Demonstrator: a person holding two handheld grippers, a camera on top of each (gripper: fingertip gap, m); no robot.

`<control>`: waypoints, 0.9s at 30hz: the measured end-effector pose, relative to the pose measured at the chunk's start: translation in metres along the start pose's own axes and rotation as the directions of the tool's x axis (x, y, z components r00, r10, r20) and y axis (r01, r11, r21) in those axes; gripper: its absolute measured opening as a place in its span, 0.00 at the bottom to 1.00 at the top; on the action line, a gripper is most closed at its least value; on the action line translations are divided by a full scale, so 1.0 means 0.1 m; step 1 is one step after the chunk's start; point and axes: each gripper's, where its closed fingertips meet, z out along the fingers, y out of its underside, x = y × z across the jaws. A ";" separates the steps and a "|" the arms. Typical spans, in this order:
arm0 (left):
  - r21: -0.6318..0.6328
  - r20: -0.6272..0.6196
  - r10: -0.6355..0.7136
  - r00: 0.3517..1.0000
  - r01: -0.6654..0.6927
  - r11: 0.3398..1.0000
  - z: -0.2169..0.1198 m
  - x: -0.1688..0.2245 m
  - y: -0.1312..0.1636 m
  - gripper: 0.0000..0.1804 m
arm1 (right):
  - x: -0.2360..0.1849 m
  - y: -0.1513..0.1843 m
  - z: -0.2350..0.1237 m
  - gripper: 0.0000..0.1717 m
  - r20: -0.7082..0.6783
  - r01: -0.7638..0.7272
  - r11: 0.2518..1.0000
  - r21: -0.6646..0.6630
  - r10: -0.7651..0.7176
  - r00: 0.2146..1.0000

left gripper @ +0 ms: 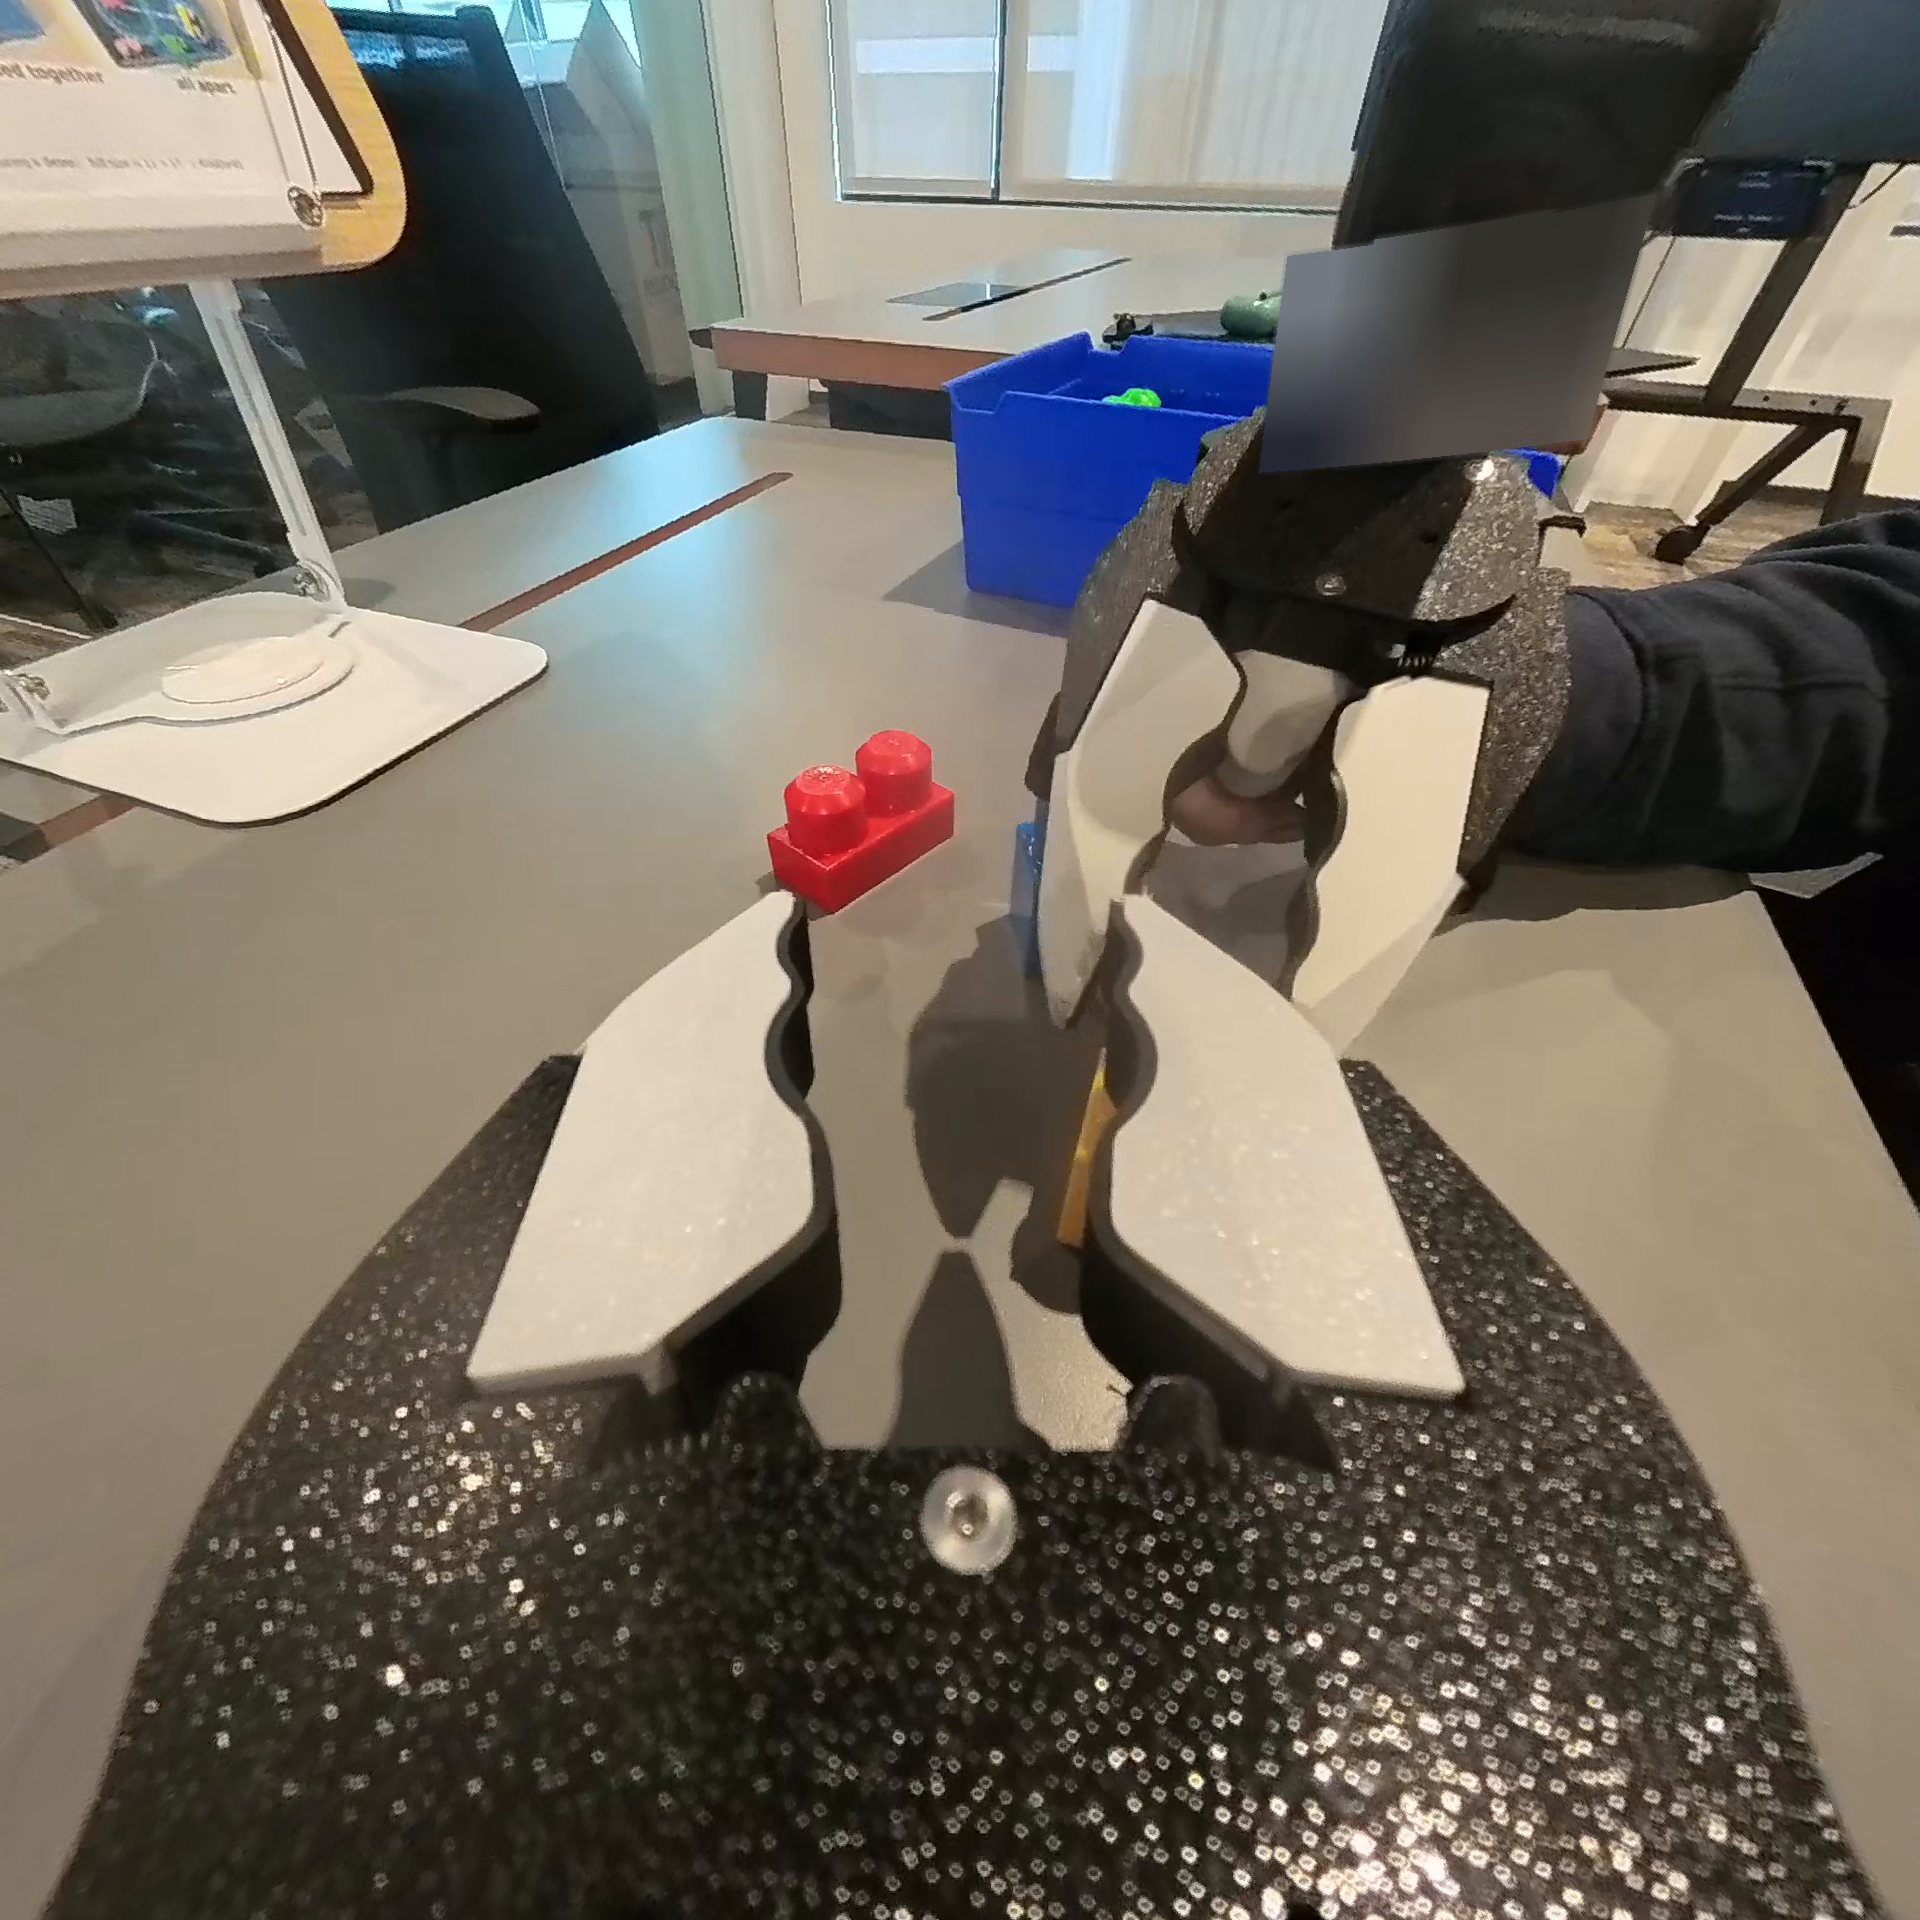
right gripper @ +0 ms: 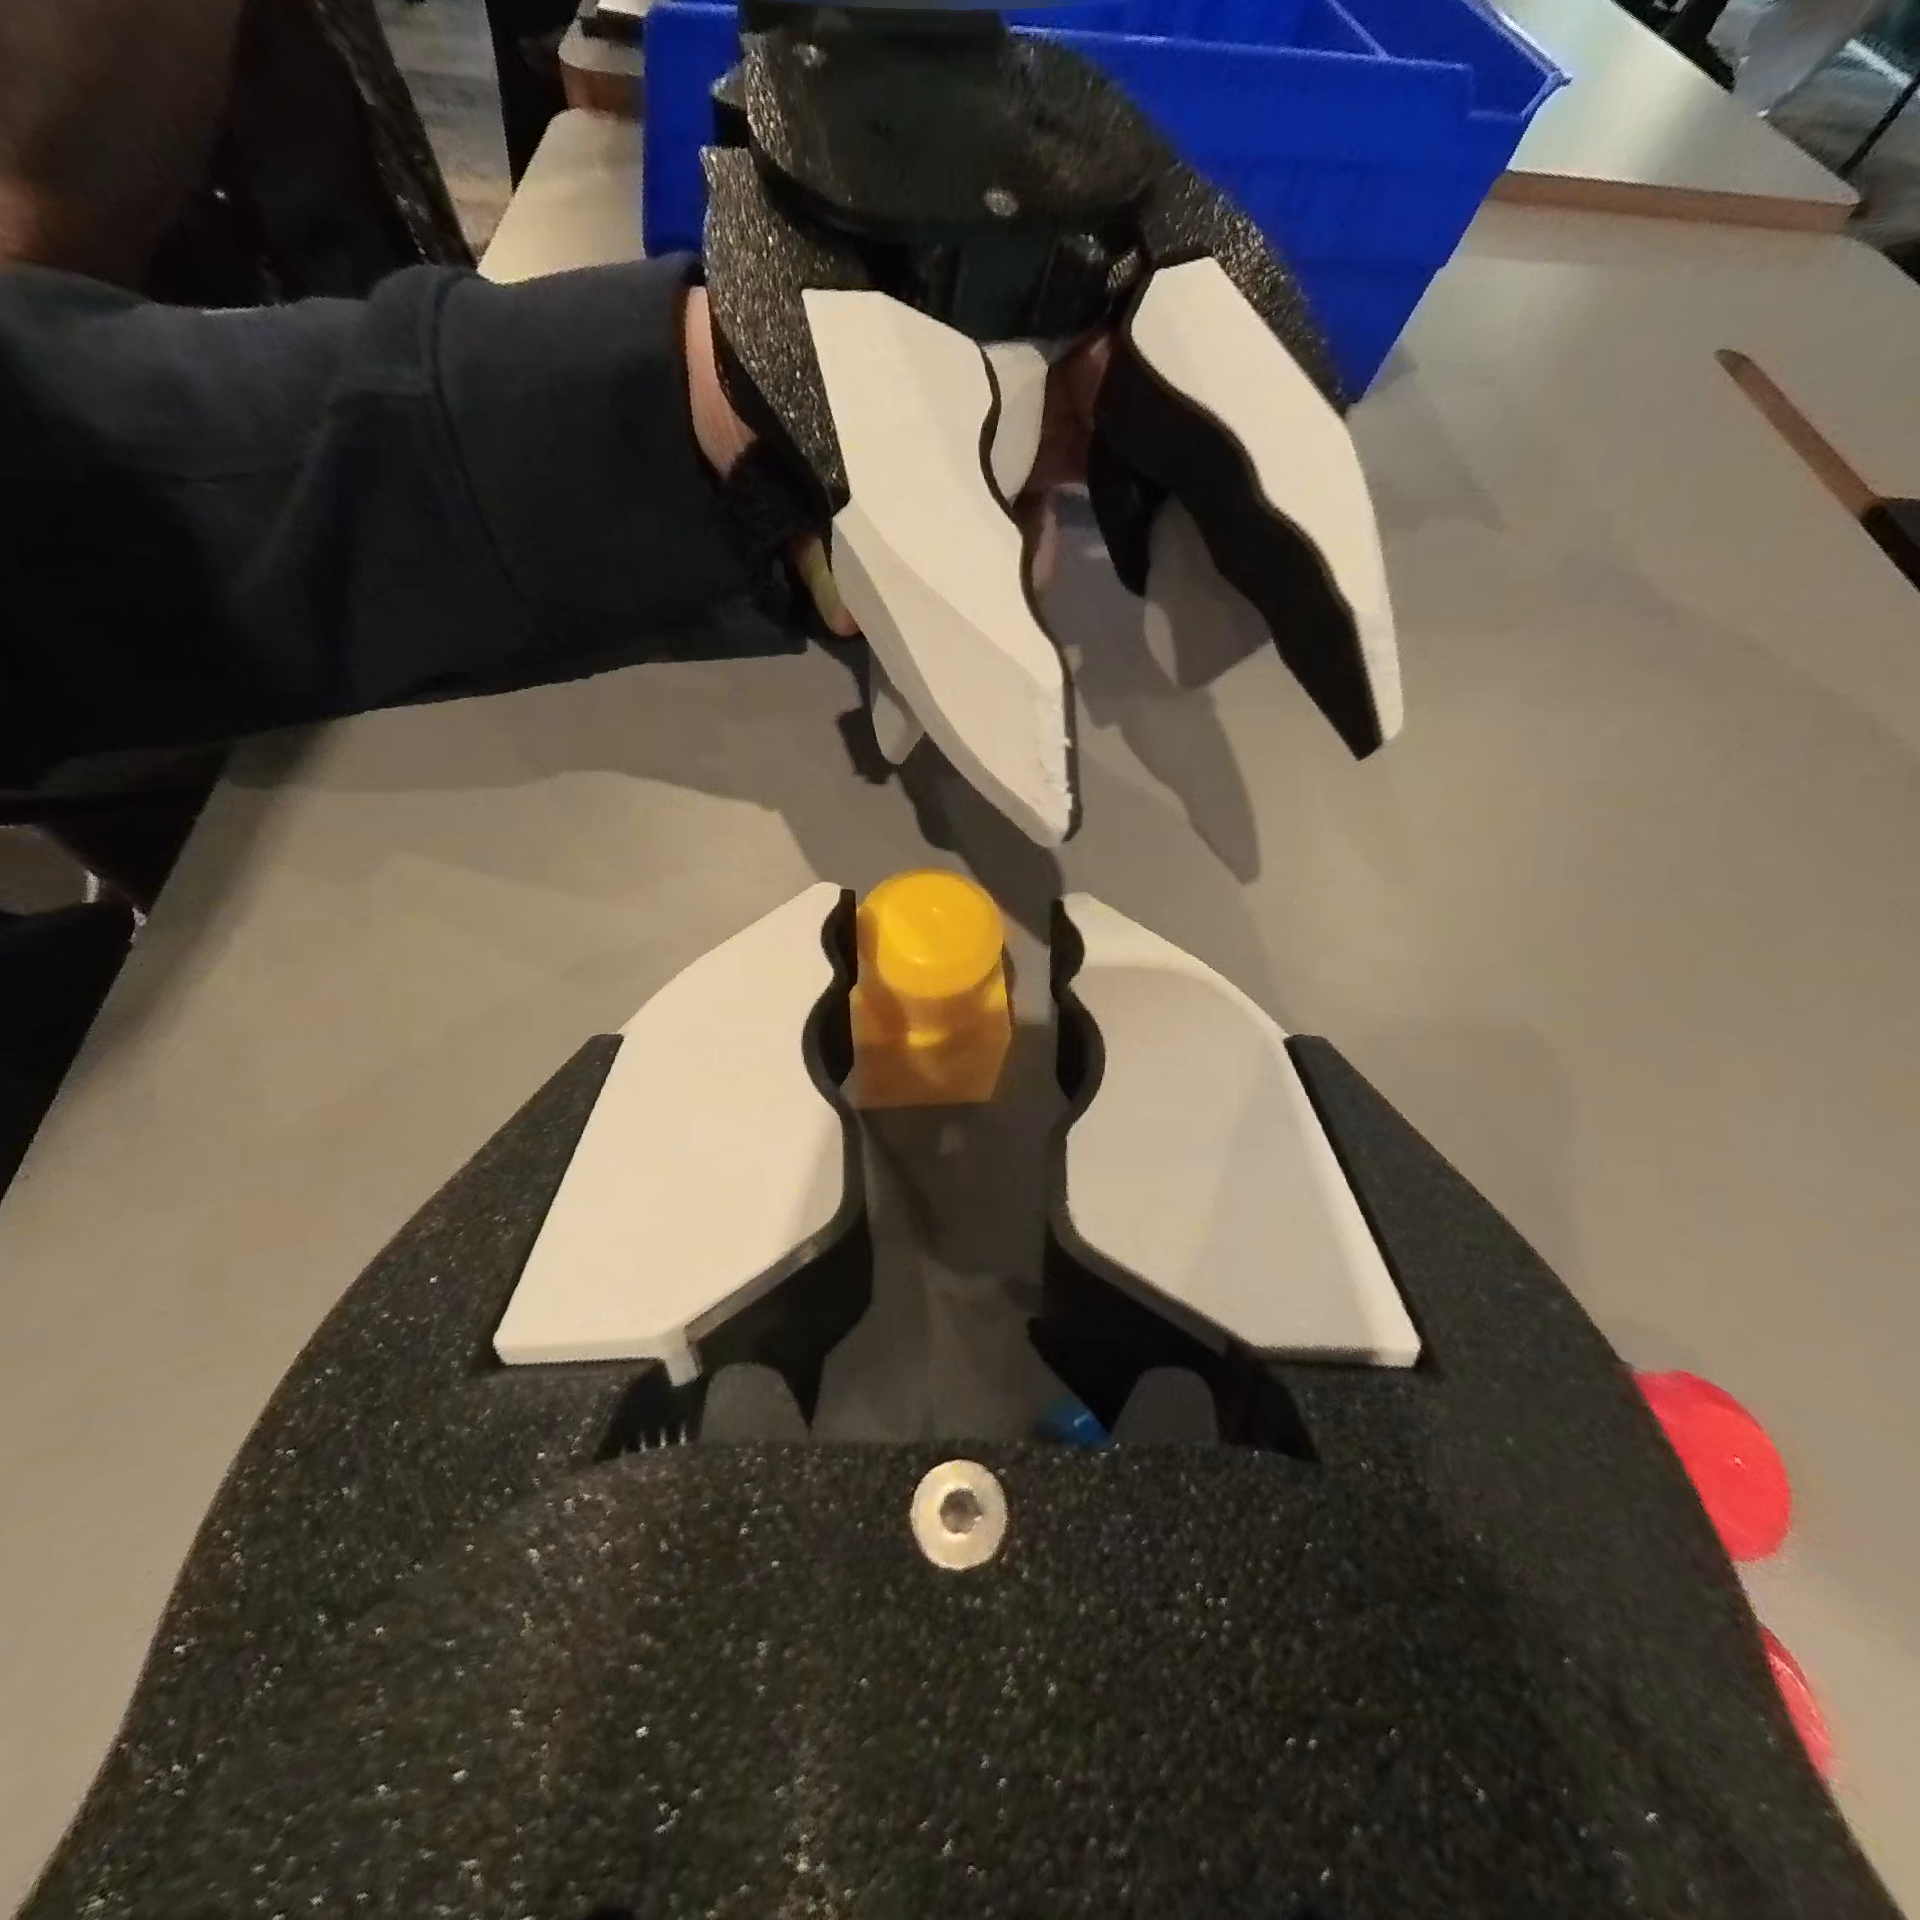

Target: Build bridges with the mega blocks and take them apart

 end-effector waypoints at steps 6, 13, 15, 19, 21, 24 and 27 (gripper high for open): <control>-0.008 0.000 0.003 1.000 -0.003 1.000 0.01 0.00 0.01 0.30 | -0.01 0.00 0.01 0.22 0.002 0.007 1.000 0.002 -0.007 1.000; -0.005 0.006 0.000 1.000 0.000 1.000 -0.01 -0.02 0.00 0.30 | -0.02 -0.08 -0.04 0.23 -0.006 0.043 0.998 0.046 -0.042 0.999; -0.001 0.013 0.015 1.000 -0.015 1.000 -0.01 -0.02 -0.01 0.29 | -0.02 -0.10 -0.05 0.23 -0.004 0.048 0.997 0.063 -0.048 0.999; 0.002 0.019 -0.002 1.000 0.002 1.000 -0.02 -0.04 0.00 0.30 | -0.01 -0.17 -0.10 0.23 -0.018 0.068 0.992 0.103 -0.067 0.998; 0.008 0.022 0.007 1.000 -0.008 1.000 -0.03 -0.04 -0.02 0.30 | 0.01 -0.20 -0.13 0.23 -0.034 0.079 0.989 0.124 -0.076 0.997; 0.012 0.031 0.009 0.999 -0.010 1.000 -0.04 -0.05 -0.02 0.29 | 0.02 -0.23 -0.16 0.23 -0.049 0.087 0.985 0.147 -0.081 0.996; 0.013 0.028 0.001 1.000 -0.002 1.000 -0.04 -0.06 -0.02 0.29 | 0.04 -0.27 -0.20 0.22 -0.066 0.104 0.980 0.169 -0.094 0.993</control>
